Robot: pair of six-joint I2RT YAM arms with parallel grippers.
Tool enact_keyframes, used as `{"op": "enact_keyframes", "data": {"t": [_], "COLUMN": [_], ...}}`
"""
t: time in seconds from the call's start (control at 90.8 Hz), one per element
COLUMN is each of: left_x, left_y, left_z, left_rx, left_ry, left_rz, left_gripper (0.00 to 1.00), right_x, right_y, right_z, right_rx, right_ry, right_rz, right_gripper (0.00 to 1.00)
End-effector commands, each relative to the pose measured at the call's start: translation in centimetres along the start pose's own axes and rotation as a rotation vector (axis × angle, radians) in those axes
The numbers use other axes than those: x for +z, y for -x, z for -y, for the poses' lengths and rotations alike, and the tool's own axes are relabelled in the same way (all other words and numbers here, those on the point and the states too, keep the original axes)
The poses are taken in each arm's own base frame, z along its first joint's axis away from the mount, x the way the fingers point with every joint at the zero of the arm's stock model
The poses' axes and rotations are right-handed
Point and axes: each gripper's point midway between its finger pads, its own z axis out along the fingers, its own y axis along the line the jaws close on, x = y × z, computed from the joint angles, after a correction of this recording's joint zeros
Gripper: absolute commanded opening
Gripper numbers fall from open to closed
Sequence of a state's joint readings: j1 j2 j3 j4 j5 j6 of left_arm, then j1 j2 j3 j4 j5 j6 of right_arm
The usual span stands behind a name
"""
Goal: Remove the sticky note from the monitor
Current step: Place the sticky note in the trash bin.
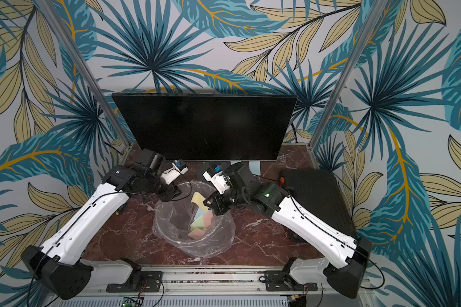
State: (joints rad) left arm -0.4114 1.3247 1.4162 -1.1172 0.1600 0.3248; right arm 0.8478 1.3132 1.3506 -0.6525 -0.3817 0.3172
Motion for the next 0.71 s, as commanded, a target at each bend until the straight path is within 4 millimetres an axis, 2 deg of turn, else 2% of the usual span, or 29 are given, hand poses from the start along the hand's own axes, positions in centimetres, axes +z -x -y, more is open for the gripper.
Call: {"op": "enact_keyframes", "data": {"t": [0.0, 0.198, 0.253, 0.319, 0.408, 0.694], "left_x": [-0.1, 0.0, 0.0, 0.0, -0.1, 0.0], "left_y": [-0.2, -0.2, -0.2, -0.1, -0.1, -0.1], "left_z": [-0.3, -0.3, -0.3, -0.4, -0.3, -0.3], "left_rx": [0.003, 0.002, 0.004, 0.002, 0.003, 0.003], "left_ry": [0.020, 0.019, 0.019, 0.019, 0.018, 0.018], "left_rz": [-0.006, -0.007, -0.008, -0.007, -0.007, -0.005], "left_gripper": [0.53, 0.54, 0.54, 0.53, 0.53, 0.53], "right_x": [1.0, 2.8, 3.1, 3.3, 3.2, 2.5], "right_y": [-0.8, -1.6, -1.7, -1.6, -1.2, -0.2], "right_z": [-1.2, -2.1, -2.1, -2.2, -2.4, -2.5], "right_rx": [-0.062, -0.109, -0.113, -0.119, -0.123, -0.134], "right_ry": [0.017, 0.033, 0.033, 0.035, 0.038, 0.025], "right_rz": [-0.056, -0.118, -0.128, -0.125, -0.103, -0.045], "right_gripper": [0.00, 0.01, 0.14, 0.23, 0.40, 0.54]}}
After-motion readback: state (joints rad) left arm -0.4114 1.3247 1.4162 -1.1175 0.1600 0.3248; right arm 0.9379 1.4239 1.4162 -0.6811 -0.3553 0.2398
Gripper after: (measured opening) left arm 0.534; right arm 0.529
